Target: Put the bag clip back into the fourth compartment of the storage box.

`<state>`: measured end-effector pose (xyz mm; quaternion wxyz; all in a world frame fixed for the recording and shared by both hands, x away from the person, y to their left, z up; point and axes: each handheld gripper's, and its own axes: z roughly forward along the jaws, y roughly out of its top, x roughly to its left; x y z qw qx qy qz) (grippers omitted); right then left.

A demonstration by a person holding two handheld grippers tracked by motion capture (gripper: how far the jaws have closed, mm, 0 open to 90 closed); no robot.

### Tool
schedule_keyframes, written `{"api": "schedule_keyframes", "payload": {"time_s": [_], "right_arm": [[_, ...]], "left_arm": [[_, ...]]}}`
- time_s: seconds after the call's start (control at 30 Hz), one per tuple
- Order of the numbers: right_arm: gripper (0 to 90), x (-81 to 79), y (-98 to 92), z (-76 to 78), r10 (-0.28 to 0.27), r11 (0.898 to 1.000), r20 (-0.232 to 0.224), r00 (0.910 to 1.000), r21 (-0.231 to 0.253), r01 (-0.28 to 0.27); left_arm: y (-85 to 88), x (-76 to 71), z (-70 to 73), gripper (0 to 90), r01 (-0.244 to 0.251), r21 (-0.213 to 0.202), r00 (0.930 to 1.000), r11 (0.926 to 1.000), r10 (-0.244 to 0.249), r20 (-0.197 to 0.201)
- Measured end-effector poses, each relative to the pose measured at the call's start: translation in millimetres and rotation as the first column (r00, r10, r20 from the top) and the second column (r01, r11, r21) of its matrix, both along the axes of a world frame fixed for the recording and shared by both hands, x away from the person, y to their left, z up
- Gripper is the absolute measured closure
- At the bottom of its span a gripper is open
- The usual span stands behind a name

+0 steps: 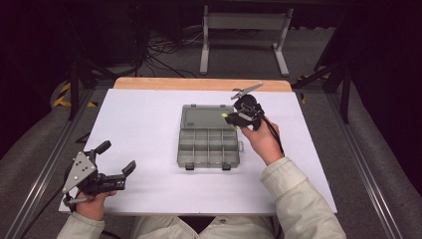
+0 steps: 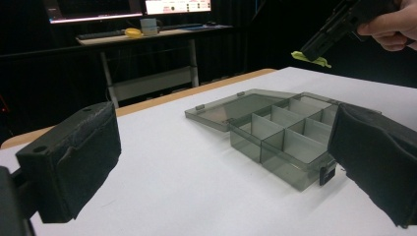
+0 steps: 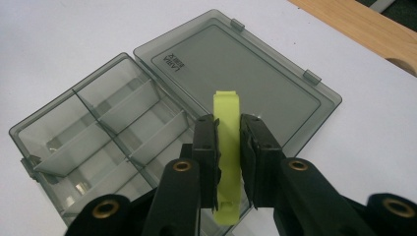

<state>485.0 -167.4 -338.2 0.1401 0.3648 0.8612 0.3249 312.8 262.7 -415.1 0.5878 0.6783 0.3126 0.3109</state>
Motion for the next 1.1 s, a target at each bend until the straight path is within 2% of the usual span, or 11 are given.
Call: {"api": "schedule_keyframes", "payload": {"time_s": [0.2, 0.5, 1.1], "right_arm": [[77.9, 1.0, -0.8, -4.5, -0.004, 1.0, -0.008, 1.0, -0.013, 0.004], [77.9, 1.1, 0.8, -17.3, -0.007, 1.0, -0.062, 0.998, -0.019, 0.006], [77.9, 5.9, 2.0, -38.5, -0.022, 1.0, -0.127, 0.9916, -0.019, 0.02]], "left_arm": [[0.4, -0.2, 0.2, 0.2, -0.002, -0.001, 1.0, 1.0, 0.002, 0.001], [0.3, -0.3, 0.1, 0.2, -0.002, -0.003, 1.0, 1.0, 0.002, 0.002], [0.7, -0.3, 0.2, 0.3, -0.001, -0.004, 1.0, 1.0, 0.001, 0.003]]}}
